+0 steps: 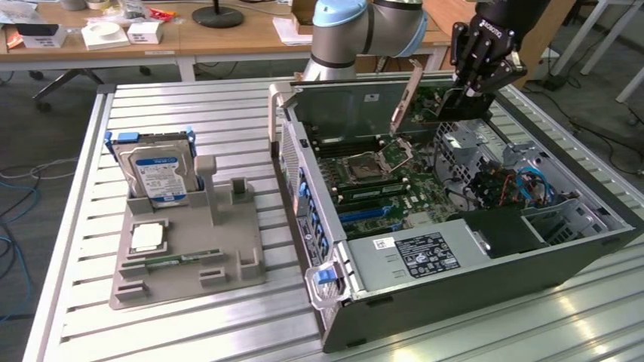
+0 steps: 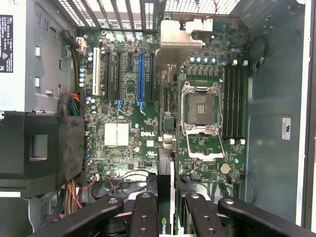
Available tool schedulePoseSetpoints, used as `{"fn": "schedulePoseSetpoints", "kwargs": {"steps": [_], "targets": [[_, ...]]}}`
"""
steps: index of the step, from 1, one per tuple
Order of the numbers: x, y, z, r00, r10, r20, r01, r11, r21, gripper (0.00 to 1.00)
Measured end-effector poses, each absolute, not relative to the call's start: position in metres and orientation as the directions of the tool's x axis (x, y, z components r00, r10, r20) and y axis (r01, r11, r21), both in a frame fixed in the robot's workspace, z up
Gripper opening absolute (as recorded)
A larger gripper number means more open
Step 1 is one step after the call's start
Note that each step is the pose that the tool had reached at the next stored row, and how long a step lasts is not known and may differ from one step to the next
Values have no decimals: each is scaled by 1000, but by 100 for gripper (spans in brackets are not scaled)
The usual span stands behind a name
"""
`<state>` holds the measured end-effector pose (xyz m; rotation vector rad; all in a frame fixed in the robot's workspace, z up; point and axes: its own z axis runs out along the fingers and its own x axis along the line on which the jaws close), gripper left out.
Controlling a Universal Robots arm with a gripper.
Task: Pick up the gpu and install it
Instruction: 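Insert the gpu into the slot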
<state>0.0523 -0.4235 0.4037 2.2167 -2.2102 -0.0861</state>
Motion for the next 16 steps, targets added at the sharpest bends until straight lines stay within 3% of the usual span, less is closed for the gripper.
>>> {"fn": "schedulePoseSetpoints", "kwargs": {"steps": [16], "targets": [[42, -424, 401, 28, -999, -32, -999, -29, 35, 26]]}}
